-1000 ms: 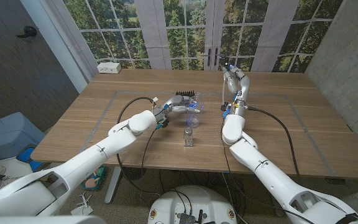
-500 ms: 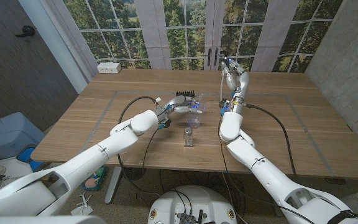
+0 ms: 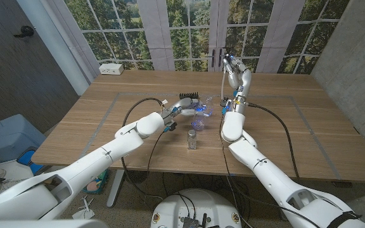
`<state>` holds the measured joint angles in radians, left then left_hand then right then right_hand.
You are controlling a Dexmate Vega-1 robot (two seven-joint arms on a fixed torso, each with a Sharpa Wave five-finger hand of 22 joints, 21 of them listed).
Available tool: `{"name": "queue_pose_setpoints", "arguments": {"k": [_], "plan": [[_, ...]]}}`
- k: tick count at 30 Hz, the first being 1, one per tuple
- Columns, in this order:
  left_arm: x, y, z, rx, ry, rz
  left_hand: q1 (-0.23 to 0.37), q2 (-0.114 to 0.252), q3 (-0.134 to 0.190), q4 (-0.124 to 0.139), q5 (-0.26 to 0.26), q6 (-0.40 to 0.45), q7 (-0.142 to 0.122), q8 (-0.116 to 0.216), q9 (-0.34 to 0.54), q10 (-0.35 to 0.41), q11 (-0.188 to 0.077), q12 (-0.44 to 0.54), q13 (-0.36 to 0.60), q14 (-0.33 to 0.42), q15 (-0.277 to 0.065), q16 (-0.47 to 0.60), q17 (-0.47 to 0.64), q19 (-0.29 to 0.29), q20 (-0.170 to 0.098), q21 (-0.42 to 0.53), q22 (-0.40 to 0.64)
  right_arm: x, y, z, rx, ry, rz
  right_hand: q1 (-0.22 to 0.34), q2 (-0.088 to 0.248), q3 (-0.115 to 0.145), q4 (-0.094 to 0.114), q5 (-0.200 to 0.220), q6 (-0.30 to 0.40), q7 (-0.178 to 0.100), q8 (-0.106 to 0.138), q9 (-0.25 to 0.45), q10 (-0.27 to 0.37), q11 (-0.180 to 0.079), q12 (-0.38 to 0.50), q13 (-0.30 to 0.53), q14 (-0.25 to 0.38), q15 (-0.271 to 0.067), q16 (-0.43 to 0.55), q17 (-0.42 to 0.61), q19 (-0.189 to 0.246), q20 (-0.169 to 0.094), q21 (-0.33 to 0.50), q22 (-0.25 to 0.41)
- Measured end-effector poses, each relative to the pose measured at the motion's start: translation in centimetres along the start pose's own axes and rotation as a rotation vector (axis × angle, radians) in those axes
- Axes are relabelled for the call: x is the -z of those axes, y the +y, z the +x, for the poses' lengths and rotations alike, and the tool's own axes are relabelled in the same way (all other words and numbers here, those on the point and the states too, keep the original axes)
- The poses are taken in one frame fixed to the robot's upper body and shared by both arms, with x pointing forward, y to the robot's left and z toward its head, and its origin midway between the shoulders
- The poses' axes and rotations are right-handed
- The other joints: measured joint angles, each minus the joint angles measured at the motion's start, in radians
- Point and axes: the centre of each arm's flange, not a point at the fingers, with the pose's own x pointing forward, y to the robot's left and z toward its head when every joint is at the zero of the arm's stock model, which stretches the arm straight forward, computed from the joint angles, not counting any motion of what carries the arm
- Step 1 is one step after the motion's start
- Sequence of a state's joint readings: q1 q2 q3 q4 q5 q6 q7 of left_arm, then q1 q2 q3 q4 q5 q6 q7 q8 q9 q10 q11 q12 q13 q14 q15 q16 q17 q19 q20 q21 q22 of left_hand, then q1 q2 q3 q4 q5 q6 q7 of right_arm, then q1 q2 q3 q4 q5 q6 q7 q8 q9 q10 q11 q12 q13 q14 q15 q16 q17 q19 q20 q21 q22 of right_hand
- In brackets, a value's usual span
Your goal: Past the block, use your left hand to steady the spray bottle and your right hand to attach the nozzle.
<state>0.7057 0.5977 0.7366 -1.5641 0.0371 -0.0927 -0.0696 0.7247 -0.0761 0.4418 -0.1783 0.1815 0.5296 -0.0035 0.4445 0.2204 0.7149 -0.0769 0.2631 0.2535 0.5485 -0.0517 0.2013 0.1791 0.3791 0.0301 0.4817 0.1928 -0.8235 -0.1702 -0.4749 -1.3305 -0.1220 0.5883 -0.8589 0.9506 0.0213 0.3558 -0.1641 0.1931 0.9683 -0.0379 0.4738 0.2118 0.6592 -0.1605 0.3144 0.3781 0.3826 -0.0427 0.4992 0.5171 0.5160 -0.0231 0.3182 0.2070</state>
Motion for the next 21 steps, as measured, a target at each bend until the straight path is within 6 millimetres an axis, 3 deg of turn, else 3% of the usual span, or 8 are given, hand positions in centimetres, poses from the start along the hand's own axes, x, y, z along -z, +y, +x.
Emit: {"name": "queue_pose_setpoints", "arguments": {"k": [9,12,21], "plan": [[-0.5,-0.5,0.3,0.010,-0.003,0.005,0.001,-0.001,0.000,0.000,0.000,0.000,0.000,0.000,0.001,0.002,0.002,-0.001,0.000,0.000,0.000,0.000,0.000,0.000,0.000,0.000,0.000,-0.5,0.8,0.0,-0.004,-0.004,0.030,0.000,0.000,-0.003,0.003,-0.001,0.000,0.000,-0.003,0.000,0.000,0.000,0.000,0.000,0.000,0.000,0.000,0.000,0.000,0.000,0.004,0.000],[-0.5,-0.8,0.3,0.017,0.004,0.008,0.004,-0.004,0.000,0.000,-0.001,0.047,0.047,-0.003,0.000,0.009,0.009,0.000,0.002,0.000,0.000,0.000,0.000,0.000,0.000,0.000,0.000,-0.7,1.0,0.0,-0.005,-0.003,0.043,0.000,0.000,-0.003,0.003,-0.001,0.000,0.000,-0.001,0.000,0.000,0.000,0.000,0.000,0.000,0.000,0.000,0.000,0.000,0.000,0.004,0.005],[-0.9,-1.2,0.3,0.021,-0.001,0.005,0.004,-0.004,0.000,0.000,-0.002,0.048,0.048,-0.002,0.000,0.005,0.005,0.000,0.005,0.000,0.000,0.000,0.000,0.000,0.000,0.000,0.000,-1.0,1.4,-0.3,-0.011,0.010,0.070,0.000,0.000,-0.008,0.002,-0.001,0.004,0.004,0.004,-0.001,0.000,0.000,0.000,0.000,0.000,0.000,0.000,0.005,-0.008,0.000,0.007,0.005]]}}
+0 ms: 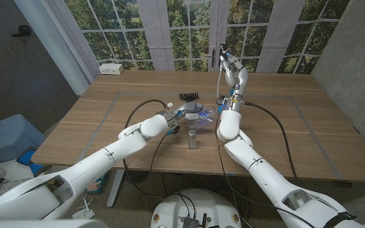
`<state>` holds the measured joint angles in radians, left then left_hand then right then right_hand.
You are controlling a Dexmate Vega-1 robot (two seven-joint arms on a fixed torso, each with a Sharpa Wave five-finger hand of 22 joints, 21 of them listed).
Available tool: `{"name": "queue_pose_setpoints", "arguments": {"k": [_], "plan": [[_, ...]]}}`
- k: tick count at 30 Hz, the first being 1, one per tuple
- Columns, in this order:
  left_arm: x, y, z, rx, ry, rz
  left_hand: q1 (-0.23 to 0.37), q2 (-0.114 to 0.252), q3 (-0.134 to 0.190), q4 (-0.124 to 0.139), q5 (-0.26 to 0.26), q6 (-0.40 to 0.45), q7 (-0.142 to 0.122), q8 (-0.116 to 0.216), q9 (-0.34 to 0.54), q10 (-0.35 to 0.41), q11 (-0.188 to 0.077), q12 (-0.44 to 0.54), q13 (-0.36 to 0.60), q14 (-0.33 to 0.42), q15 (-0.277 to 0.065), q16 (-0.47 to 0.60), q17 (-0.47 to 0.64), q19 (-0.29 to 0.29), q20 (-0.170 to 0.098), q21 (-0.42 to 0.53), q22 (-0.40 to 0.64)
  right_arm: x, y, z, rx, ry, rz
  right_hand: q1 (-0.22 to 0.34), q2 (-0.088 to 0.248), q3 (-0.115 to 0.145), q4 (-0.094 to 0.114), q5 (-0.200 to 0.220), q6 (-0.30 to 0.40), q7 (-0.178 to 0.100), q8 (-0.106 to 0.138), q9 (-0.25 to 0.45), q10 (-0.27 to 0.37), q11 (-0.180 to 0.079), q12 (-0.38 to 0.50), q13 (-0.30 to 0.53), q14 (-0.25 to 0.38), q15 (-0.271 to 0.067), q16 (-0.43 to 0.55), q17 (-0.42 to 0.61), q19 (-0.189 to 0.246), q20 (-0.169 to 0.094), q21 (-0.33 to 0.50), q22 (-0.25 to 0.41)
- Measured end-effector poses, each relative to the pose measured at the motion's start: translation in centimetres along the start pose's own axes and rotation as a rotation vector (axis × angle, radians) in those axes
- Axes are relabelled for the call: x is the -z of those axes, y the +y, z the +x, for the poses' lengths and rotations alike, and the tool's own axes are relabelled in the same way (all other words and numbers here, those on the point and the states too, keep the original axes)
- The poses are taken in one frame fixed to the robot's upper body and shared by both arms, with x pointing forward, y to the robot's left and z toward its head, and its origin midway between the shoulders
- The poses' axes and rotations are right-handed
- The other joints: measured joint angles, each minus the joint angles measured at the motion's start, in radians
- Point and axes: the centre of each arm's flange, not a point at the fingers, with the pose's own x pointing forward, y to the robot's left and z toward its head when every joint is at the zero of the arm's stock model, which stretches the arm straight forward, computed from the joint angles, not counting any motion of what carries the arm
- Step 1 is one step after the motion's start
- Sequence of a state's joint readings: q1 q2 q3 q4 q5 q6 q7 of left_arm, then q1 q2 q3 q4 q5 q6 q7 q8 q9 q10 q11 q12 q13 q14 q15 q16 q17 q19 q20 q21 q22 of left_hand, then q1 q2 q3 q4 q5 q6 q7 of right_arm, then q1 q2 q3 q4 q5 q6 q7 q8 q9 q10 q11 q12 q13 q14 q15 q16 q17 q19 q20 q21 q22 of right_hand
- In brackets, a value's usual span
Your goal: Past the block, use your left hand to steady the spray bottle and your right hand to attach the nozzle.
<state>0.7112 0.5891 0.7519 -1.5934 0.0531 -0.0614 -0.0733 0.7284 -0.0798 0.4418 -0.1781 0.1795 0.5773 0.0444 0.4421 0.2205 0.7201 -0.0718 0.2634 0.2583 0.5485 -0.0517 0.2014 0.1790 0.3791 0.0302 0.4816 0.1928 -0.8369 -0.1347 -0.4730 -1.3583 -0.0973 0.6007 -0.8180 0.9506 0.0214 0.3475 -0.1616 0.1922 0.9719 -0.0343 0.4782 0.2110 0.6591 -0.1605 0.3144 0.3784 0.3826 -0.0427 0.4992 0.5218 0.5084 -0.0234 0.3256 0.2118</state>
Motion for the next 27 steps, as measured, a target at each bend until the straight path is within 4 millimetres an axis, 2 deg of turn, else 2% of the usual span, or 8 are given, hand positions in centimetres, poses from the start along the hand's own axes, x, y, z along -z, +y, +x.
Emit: {"name": "queue_pose_setpoints", "arguments": {"k": [4,8,19,27], "plan": [[-0.1,-0.1,0.0,-0.007,-0.002,-0.003,-0.002,0.002,0.000,0.000,-0.002,0.000,0.000,0.000,0.000,0.000,0.000,0.000,0.000,0.010,-0.001,0.000,0.000,0.000,0.000,0.000,0.000,-0.1,0.0,-0.3,0.000,0.005,0.006,0.000,0.000,0.000,0.000,-0.003,0.000,0.000,0.000,0.000,0.000,0.000,0.000,0.000,0.000,0.000,0.000,0.000,0.000,0.000,0.000,0.000],[-0.3,-0.4,-0.1,-0.021,-0.007,-0.015,-0.003,0.003,0.008,-0.008,0.006,0.000,0.000,0.000,0.001,0.011,0.011,0.000,0.004,0.023,-0.002,0.000,0.003,0.000,0.000,0.000,0.000,-0.1,-0.1,-0.5,0.000,0.009,0.008,0.000,0.000,0.000,0.000,-0.003,0.000,0.000,0.000,0.000,0.000,0.000,0.000,0.005,0.000,0.000,0.000,0.000,0.000,0.000,0.000,0.000],[-0.4,-0.1,-0.4,-0.075,-0.018,-0.043,-0.003,0.003,0.013,-0.012,0.006,0.000,0.001,0.000,0.010,0.014,0.014,0.000,0.009,0.031,-0.002,0.000,0.005,0.000,0.000,0.011,0.000,-0.6,-0.4,-0.5,0.014,-0.002,0.016,0.000,0.000,-0.001,-0.001,-0.003,0.000,0.000,0.000,0.001,0.000,0.000,0.000,0.005,0.000,0.000,0.000,0.000,0.000,0.000,0.004,0.000],[-0.3,-0.7,-0.7,-0.129,-0.039,-0.098,-0.003,0.003,0.017,-0.017,0.006,0.000,0.001,0.000,0.018,0.014,0.014,0.004,0.009,0.045,-0.002,0.000,0.005,0.016,-0.005,0.017,0.000,-1.2,-1.0,-0.3,0.052,-0.031,0.013,0.000,0.000,-0.001,-0.001,0.004,0.000,0.000,-0.001,-0.003,0.000,0.000,0.000,0.005,0.000,0.000,-0.004,0.000,0.000,0.000,0.007,0.000]]}}
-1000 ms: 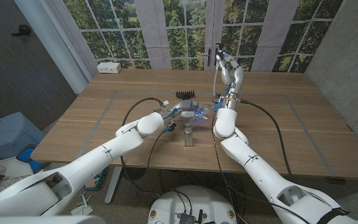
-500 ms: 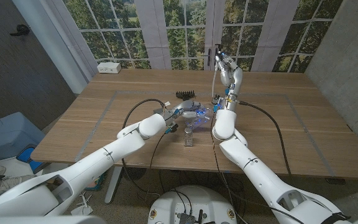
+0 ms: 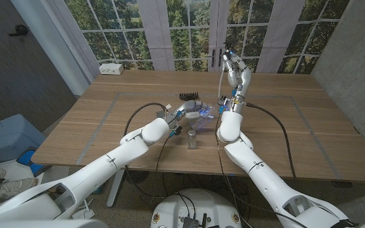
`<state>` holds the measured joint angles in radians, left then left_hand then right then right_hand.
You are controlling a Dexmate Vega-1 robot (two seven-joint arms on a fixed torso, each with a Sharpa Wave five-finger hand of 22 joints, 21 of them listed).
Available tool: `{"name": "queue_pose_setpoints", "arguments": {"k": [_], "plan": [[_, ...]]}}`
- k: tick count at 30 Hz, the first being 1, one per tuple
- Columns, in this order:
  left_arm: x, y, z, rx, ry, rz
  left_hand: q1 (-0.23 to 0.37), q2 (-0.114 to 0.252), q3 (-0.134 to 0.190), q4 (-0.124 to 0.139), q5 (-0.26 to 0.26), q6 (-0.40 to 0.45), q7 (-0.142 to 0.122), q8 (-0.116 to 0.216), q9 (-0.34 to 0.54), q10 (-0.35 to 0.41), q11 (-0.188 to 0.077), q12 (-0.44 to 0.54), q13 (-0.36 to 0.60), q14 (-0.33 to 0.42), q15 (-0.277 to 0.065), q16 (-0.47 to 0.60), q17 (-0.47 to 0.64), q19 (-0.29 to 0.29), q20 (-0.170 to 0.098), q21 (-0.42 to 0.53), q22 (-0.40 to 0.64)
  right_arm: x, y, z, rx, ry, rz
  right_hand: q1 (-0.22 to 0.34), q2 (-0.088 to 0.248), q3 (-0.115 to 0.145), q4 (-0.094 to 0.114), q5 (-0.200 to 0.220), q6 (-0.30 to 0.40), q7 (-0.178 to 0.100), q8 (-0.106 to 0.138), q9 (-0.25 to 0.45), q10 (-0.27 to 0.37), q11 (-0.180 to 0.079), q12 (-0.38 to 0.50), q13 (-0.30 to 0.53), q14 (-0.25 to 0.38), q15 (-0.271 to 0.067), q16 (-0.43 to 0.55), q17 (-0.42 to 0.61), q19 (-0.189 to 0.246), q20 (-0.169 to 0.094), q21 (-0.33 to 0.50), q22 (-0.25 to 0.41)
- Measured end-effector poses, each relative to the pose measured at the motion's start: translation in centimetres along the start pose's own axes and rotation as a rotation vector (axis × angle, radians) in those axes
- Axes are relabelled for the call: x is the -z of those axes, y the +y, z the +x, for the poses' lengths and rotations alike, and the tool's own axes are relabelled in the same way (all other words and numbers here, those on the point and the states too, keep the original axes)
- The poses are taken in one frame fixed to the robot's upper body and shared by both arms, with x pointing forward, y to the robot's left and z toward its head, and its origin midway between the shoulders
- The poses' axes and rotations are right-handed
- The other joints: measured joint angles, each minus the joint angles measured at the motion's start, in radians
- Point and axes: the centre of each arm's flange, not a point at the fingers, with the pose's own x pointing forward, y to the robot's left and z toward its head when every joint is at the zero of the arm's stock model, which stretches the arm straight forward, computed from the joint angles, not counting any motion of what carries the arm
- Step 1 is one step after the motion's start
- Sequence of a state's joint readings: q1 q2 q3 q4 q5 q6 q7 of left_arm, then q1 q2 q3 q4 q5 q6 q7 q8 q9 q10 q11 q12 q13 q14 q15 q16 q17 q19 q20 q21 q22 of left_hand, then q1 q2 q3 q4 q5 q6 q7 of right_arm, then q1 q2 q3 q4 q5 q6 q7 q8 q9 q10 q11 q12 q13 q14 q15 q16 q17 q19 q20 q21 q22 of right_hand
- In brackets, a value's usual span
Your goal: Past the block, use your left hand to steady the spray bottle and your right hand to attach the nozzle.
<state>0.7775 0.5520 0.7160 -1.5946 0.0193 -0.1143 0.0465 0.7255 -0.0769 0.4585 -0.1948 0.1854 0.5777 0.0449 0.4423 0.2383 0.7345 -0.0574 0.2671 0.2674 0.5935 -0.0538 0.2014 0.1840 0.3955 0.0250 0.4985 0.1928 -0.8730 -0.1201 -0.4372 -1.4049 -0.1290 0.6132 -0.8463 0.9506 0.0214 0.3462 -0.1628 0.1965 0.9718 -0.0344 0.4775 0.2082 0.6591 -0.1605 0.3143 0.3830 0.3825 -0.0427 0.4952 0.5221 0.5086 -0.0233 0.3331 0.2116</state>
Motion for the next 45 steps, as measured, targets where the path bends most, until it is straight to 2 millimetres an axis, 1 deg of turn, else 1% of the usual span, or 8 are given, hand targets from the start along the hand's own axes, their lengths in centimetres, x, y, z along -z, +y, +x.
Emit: {"name": "queue_pose_setpoints", "arguments": {"k": [2,3,15,19,21,29,31,45], "plan": [[-0.1,-0.1,0.0,-0.008,-0.006,-0.010,0.000,0.000,0.000,0.000,0.000,0.003,0.003,0.000,0.001,0.004,0.004,0.000,0.003,0.000,0.000,0.000,0.000,0.000,0.000,0.001,0.000,0.0,-0.1,0.1,0.008,-0.001,-0.001,0.000,0.000,-0.004,0.004,0.000,0.000,0.000,-0.002,0.000,0.000,0.000,0.000,0.000,0.000,0.000,0.000,0.000,0.000,0.000,0.000,0.000],[-0.1,-0.2,0.0,-0.013,-0.011,-0.016,0.000,0.000,0.000,0.000,0.000,0.011,0.011,0.000,0.002,0.007,0.007,0.000,0.005,0.003,-0.003,0.000,0.000,0.002,-0.002,0.001,0.000,0.0,-0.2,0.1,0.013,-0.001,-0.002,0.000,0.000,-0.004,0.004,0.000,0.000,0.000,-0.002,-0.001,0.000,0.000,0.000,0.000,0.000,0.000,0.000,0.000,0.000,0.000,0.000,0.000],[-0.6,-0.8,-0.2,-0.057,-0.048,-0.058,0.000,0.000,0.007,-0.007,-0.001,0.011,0.011,0.000,0.014,0.007,0.007,0.000,0.009,0.016,-0.002,0.000,0.000,0.013,-0.013,0.008,0.000,0.3,-0.9,0.4,0.054,0.001,-0.012,0.000,0.000,-0.004,0.004,0.000,0.000,0.000,-0.004,-0.002,0.004,-0.004,0.000,0.005,0.000,0.000,0.000,0.000,-0.004,-0.004,0.004,0.000],[-0.6,-1.1,-0.2,-0.072,-0.053,-0.072,0.000,0.000,0.011,-0.011,-0.001,0.011,0.011,0.000,0.020,0.013,0.013,0.001,0.010,0.020,-0.005,0.000,0.000,0.013,-0.013,0.013,0.000,0.4,-1.1,0.5,0.065,0.002,-0.015,0.000,0.000,-0.004,0.004,0.000,0.000,0.000,-0.007,-0.001,0.009,0.001,0.000,0.005,0.000,0.000,0.000,0.000,-0.006,-0.006,0.004,0.000],[-0.6,-1.1,-0.2,-0.083,-0.059,-0.078,0.000,0.000,0.011,-0.011,-0.001,0.016,0.016,0.000,0.020,0.013,0.013,0.007,0.014,0.020,-0.005,0.000,0.000,0.018,-0.018,0.013,0.000,0.5,-1.2,0.5,0.069,0.003,-0.017,0.000,0.000,-0.004,0.004,0.000,0.000,0.000,-0.007,-0.001,0.009,0.001,0.000,0.005,0.000,0.000,0.000,0.000,-0.006,-0.006,0.004,0.000],[-0.8,-1.0,-0.1,-0.111,-0.075,-0.092,0.000,0.000,0.015,-0.015,-0.004,0.016,0.016,0.000,0.026,0.013,0.013,0.007,0.014,0.025,0.000,0.000,0.000,0.019,-0.020,0.021,0.000,0.8,-1.3,0.5,0.074,0.010,-0.020,0.000,0.000,-0.004,0.004,0.000,0.000,0.000,-0.003,-0.001,0.009,0.001,-0.006,0.005,0.000,0.000,0.000,0.000,-0.005,-0.005,0.008,0.000],[-0.7,-1.0,0.0,-0.118,-0.076,-0.097,0.000,0.000,0.018,-0.018,-0.005,0.016,0.016,0.000,0.026,0.013,0.013,0.007,0.014,0.025,0.000,0.000,0.003,0.023,-0.023,0.021,0.004,0.8,-1.3,0.5,0.077,0.013,-0.017,0.000,0.000,-0.007,0.001,0.000,0.000,0.000,-0.003,-0.001,0.009,0.001,-0.006,0.005,0.000,0.000,0.000,0.000,-0.005,-0.005,0.008,0.000],[-0.7,-0.4,0.5,-0.157,-0.096,-0.121,0.000,0.000,0.023,-0.023,-0.004,0.016,0.016,0.000,0.034,0.013,0.013,0.007,0.018,0.030,-0.005,0.000,0.005,0.023,-0.023,0.021,0.005,1.4,-1.2,0.3,0.080,0.035,-0.001,0.000,0.000,-0.007,0.001,-0.002,0.000,0.000,-0.004,-0.001,0.009,0.002,-0.006,0.004,0.000,0.000,0.000,0.000,-0.011,0.000,0.011,0.000]]}}
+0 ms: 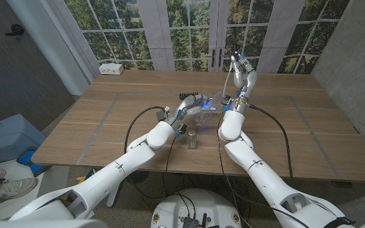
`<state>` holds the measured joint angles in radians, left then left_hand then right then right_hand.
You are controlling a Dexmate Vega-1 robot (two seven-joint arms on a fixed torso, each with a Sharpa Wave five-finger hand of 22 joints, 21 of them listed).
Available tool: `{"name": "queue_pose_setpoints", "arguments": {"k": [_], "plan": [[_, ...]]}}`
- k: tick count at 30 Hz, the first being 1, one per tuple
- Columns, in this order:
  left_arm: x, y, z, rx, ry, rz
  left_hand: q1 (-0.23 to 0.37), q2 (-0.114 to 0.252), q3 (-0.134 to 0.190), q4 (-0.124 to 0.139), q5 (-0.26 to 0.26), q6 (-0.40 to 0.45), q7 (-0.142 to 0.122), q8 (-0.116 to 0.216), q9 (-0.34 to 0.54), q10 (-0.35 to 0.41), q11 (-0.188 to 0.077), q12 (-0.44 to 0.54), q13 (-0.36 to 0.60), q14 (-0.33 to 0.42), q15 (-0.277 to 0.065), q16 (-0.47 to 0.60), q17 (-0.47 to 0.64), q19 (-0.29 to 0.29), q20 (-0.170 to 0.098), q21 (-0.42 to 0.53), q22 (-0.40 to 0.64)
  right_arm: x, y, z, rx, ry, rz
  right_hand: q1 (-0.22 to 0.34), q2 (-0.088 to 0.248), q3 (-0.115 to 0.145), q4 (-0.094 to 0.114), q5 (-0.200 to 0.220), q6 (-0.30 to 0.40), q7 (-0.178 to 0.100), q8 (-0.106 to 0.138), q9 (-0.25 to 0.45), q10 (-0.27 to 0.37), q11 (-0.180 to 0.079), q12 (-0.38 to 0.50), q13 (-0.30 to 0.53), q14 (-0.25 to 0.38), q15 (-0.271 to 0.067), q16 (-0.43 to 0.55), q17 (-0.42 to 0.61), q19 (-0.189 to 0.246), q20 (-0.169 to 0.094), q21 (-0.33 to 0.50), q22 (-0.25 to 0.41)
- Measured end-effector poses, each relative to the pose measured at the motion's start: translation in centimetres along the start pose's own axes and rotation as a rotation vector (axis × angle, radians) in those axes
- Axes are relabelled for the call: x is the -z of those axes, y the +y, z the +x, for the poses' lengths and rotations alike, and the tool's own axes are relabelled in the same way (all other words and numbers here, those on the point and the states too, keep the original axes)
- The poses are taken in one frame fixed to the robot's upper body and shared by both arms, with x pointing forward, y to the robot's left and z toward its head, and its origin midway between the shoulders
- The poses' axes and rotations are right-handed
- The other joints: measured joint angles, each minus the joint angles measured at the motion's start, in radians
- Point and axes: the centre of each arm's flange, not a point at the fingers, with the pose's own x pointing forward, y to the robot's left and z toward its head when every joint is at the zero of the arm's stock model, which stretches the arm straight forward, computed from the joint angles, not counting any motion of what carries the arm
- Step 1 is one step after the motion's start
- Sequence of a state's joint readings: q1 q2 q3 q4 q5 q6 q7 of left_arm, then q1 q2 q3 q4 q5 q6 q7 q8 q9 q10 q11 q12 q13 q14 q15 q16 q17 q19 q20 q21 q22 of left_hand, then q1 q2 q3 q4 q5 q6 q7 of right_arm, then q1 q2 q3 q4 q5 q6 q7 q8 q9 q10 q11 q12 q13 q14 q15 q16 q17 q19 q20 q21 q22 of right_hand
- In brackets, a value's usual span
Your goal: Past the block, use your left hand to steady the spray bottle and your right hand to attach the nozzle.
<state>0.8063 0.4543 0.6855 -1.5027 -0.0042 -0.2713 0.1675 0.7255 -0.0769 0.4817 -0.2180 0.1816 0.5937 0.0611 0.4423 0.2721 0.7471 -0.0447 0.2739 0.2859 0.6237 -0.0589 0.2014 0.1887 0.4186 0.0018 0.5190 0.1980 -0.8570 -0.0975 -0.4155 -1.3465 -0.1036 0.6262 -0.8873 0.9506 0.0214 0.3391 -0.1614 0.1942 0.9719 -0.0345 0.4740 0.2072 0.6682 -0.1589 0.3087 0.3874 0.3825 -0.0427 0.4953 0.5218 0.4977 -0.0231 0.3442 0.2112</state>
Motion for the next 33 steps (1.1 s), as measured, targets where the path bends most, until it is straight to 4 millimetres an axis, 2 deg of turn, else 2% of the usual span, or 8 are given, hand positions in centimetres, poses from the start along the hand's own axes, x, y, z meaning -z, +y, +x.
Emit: {"name": "queue_pose_setpoints", "arguments": {"k": [10,33], "plan": [[0.0,0.2,0.4,-0.022,-0.015,-0.015,0.000,0.000,0.000,0.000,0.000,0.000,0.000,0.000,0.000,0.000,0.000,0.000,0.005,0.000,0.000,0.007,0.005,0.000,0.000,0.008,0.000,0.4,0.0,-0.3,-0.001,0.018,0.003,0.000,0.000,0.000,0.000,0.007,0.000,0.000,0.000,0.000,0.000,0.000,0.000,0.005,0.000,0.000,-0.005,0.000,0.000,0.000,0.004,0.000],[-0.3,0.0,0.8,-0.045,-0.041,-0.022,0.000,0.000,0.004,-0.004,-0.002,0.000,0.000,0.000,0.005,0.000,0.000,-0.001,0.010,0.000,0.000,0.007,0.009,0.000,0.000,0.008,0.000,1.5,-1.0,-3.0,-0.061,0.093,-0.054,0.000,0.000,-0.004,0.004,0.011,0.000,0.000,0.000,0.000,-0.004,0.004,-0.007,0.005,0.008,0.000,-0.012,-0.003,-0.005,0.006,0.008,0.000]]}}
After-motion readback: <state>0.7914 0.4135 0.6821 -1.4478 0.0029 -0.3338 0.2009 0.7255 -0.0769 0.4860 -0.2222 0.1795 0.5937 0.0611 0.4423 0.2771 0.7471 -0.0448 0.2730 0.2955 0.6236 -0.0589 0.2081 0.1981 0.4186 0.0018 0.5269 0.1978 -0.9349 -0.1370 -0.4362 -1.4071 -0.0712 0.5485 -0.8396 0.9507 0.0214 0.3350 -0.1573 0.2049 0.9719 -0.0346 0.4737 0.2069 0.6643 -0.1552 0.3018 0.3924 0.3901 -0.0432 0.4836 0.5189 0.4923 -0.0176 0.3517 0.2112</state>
